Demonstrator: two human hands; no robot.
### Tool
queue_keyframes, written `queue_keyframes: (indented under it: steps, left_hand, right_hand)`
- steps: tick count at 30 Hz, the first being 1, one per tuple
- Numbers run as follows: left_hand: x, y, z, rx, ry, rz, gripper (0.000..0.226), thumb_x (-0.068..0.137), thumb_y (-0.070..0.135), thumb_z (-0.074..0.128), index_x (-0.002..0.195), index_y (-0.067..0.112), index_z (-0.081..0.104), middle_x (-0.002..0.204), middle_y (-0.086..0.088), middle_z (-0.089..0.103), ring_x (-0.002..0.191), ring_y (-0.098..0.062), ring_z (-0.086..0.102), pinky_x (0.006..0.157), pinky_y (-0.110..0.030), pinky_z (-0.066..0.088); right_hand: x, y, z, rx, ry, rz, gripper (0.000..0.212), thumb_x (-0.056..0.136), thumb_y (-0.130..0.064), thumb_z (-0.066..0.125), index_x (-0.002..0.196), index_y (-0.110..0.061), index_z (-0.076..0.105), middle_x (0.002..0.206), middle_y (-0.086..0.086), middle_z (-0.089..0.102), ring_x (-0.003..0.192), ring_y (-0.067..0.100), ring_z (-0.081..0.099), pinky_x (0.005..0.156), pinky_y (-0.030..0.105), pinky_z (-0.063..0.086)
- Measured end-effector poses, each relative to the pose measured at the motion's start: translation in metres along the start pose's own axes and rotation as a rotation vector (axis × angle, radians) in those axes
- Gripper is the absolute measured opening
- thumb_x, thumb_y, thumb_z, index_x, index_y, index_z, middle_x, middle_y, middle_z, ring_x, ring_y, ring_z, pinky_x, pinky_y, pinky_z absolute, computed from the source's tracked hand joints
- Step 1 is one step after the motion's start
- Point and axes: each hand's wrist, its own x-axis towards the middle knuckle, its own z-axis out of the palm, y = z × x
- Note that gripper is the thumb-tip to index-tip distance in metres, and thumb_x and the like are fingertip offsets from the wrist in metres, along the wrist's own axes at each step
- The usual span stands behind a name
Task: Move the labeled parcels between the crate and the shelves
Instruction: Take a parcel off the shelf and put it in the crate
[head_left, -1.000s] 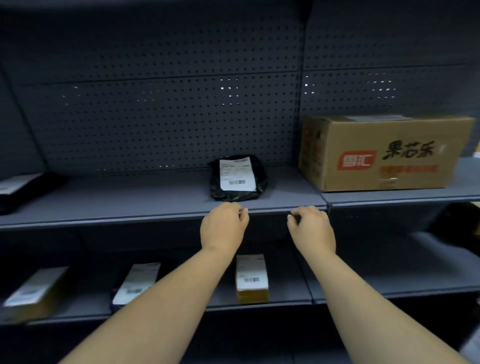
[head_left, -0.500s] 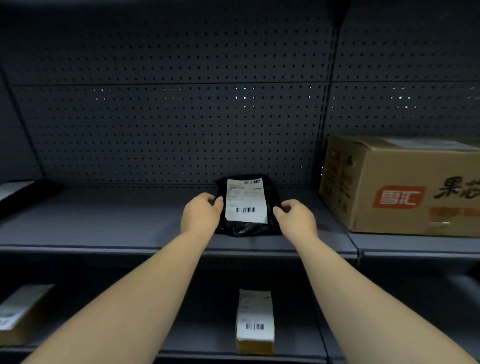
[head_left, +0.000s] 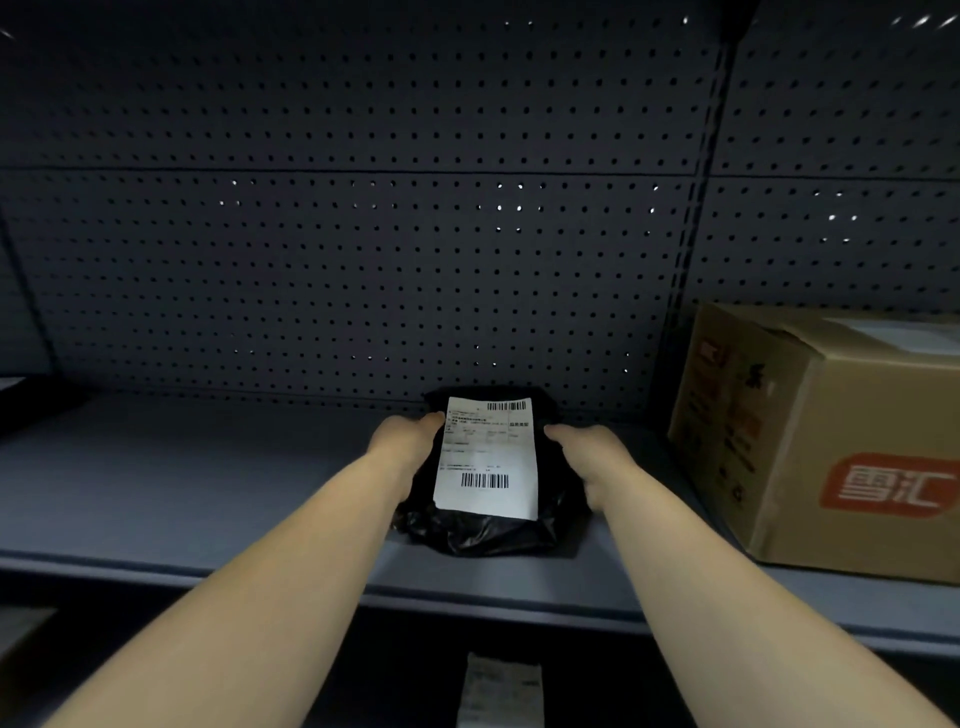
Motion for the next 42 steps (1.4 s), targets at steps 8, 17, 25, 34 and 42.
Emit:
queue_keyframes:
  steps: [8,17,25,34,42]
  left_hand:
    - [-0.002,0.003,0.000,-0.045,-0.057,-0.053,0.034,0.088,0.040,0.063,0.067,0.015,0.053,0.067,0.002,0.055,0.057,-0.013,0.052,0.041,-0.022,0.037]
    - [-0.013,0.015,-0.014,-0.146,-0.167,0.137,0.016,0.089,0.040,0.061,0.083,0.025,0.060,0.077,0.008,0.064,0.070,-0.008,0.060,0.051,-0.019,0.042]
    - [-0.025,0.021,-0.035,-0.398,-0.231,0.415,0.015,0.091,0.025,0.061,0.087,0.026,0.075,0.087,0.006,0.076,0.079,-0.011,0.072,0.062,-0.021,0.055]
    - [-0.034,0.007,-0.051,-0.402,-0.218,0.644,0.018,0.091,0.024,0.059,0.093,0.034,0.074,0.100,0.009,0.074,0.096,-0.010,0.070,0.083,-0.029,0.054]
    - [-0.036,0.004,-0.055,-0.401,-0.220,0.668,0.017,0.090,0.024,0.060,0.097,0.031,0.073,0.100,0.008,0.074,0.096,-0.011,0.069,0.086,-0.032,0.054]
  right_hand:
    - [0.005,-0.002,0.003,0.120,-0.083,0.123,0.037,0.087,-0.024,0.064,0.117,-0.003,0.062,0.112,0.020,0.066,0.100,0.035,0.064,0.093,0.050,0.051]
    - [-0.019,-0.016,0.005,0.205,0.012,-0.048,0.023,0.085,-0.027,0.066,0.100,-0.010,0.067,0.101,0.011,0.069,0.095,0.029,0.065,0.087,0.041,0.054]
    - [-0.054,-0.036,0.009,0.414,-0.016,-0.351,0.011,0.088,-0.021,0.063,0.084,-0.023,0.073,0.082,-0.006,0.076,0.075,0.008,0.072,0.054,0.016,0.053]
    - [-0.082,-0.028,0.020,0.489,-0.023,-0.588,0.022,0.087,-0.013,0.064,0.086,-0.031,0.077,0.095,-0.004,0.076,0.091,0.010,0.071,0.069,0.016,0.055]
    - [-0.090,-0.025,0.023,0.532,-0.019,-0.594,0.022,0.088,-0.010,0.063,0.084,-0.026,0.077,0.093,-0.001,0.076,0.087,0.012,0.072,0.066,0.018,0.055]
